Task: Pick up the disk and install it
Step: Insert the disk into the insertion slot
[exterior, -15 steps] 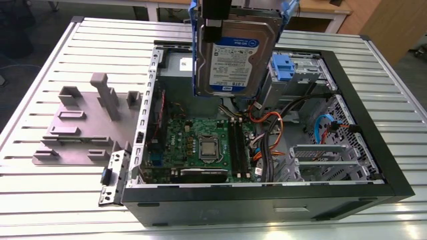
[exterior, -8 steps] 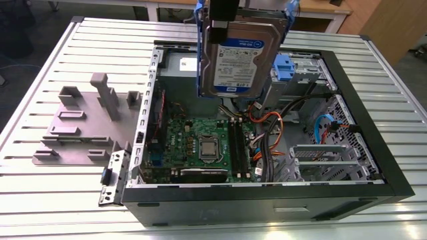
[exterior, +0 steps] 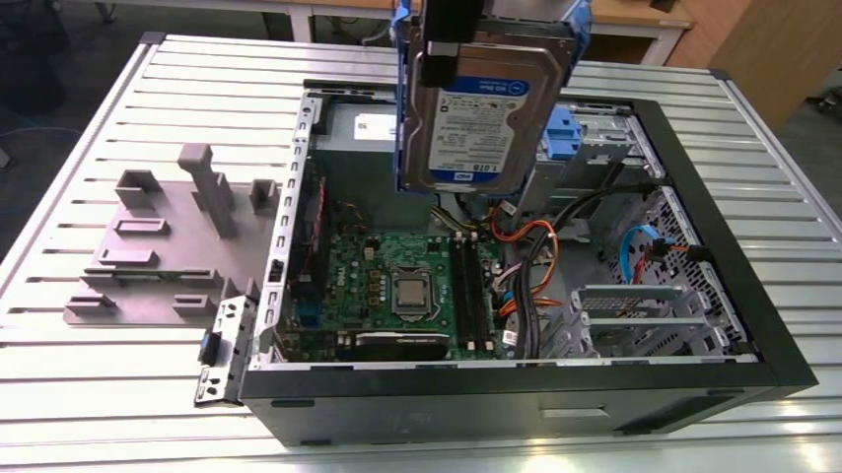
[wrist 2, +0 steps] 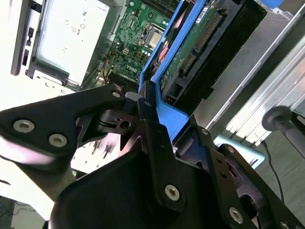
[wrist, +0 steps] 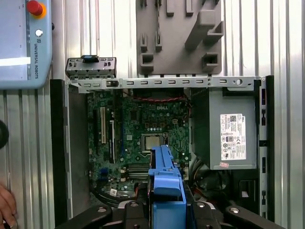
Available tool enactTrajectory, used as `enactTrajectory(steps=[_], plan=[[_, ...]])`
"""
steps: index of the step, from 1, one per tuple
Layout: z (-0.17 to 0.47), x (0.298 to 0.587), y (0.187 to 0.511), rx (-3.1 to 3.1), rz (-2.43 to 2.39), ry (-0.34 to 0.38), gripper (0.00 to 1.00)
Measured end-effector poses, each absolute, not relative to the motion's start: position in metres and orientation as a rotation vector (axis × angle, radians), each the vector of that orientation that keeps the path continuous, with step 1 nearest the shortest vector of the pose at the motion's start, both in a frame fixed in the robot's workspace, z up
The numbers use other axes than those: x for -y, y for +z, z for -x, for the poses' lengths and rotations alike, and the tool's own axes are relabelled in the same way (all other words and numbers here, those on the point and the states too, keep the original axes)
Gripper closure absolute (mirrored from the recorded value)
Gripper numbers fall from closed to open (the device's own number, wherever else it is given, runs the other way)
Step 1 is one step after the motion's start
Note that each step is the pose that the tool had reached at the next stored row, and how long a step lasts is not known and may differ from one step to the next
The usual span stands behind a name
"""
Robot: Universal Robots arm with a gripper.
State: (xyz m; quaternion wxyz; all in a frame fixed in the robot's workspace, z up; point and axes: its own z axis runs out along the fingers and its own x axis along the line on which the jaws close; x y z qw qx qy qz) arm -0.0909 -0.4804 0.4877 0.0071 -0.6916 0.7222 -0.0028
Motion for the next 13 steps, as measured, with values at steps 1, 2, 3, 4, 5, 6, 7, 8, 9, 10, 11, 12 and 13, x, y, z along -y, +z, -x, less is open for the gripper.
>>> enactTrajectory(steps=[1, 2, 3, 4, 5, 6, 7, 8, 9, 10, 11, 12, 13], plan=[[0.0904, 0.4804, 0.4877, -2.259, 2.163, -0.009, 0.64], [0.0899, 0.4804, 0.4877, -2.259, 2.163, -0.009, 0.64], [0.0894, 0.4804, 0.4876, -2.259, 2.163, -0.009, 0.64], [0.0889, 0.4804, 0.4876, -2.259, 2.163, -0.009, 0.64], [0.0885, 0.4804, 0.4876, -2.259, 2.163, -0.009, 0.64], [0.0880, 0.4804, 0.4876, -2.259, 2.163, -0.009, 0.64], [0.0876, 0.4804, 0.4875, -2.259, 2.163, -0.009, 0.64], [0.0873, 0.4804, 0.4875, -2.259, 2.163, -0.010, 0.64], [0.0870, 0.4805, 0.4875, -2.259, 2.163, -0.010, 0.64], [0.0869, 0.4805, 0.4876, -2.259, 2.163, -0.010, 0.64], [0.0868, 0.4806, 0.4875, -2.259, 2.163, -0.010, 0.64], [0.0867, 0.4809, 0.4875, -2.259, 2.164, -0.010, 0.64], [0.0868, 0.4813, 0.4875, -2.259, 2.163, -0.010, 0.64]])
